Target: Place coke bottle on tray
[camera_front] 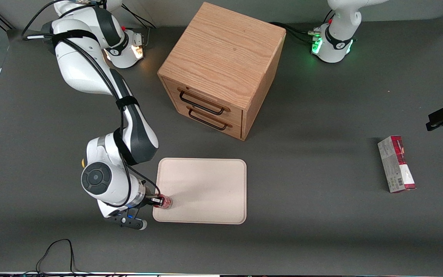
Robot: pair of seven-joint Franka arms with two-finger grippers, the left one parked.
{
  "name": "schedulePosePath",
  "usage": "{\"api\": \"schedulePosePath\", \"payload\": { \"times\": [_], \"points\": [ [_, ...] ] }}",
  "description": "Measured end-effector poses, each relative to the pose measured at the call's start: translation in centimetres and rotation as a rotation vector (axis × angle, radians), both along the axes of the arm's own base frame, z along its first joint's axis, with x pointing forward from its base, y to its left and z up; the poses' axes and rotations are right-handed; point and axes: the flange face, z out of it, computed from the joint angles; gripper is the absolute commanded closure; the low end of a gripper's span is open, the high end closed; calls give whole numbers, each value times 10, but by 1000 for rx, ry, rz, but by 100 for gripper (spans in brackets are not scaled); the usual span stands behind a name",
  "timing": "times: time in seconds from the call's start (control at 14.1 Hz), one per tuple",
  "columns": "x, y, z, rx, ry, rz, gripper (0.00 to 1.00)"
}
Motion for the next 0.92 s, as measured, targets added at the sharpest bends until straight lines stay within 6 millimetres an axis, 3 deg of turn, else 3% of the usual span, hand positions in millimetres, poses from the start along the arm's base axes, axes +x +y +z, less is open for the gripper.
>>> {"api": "schedulePosePath", "payload": {
  "times": [0.64,0.78,0.92],
  "points": [
    [-2,11,9,-19,-20,8,0],
    [-7,5,22,-34,19,5,0],
    [-17,-6,49,-43,50,21,0]
  ]
}}
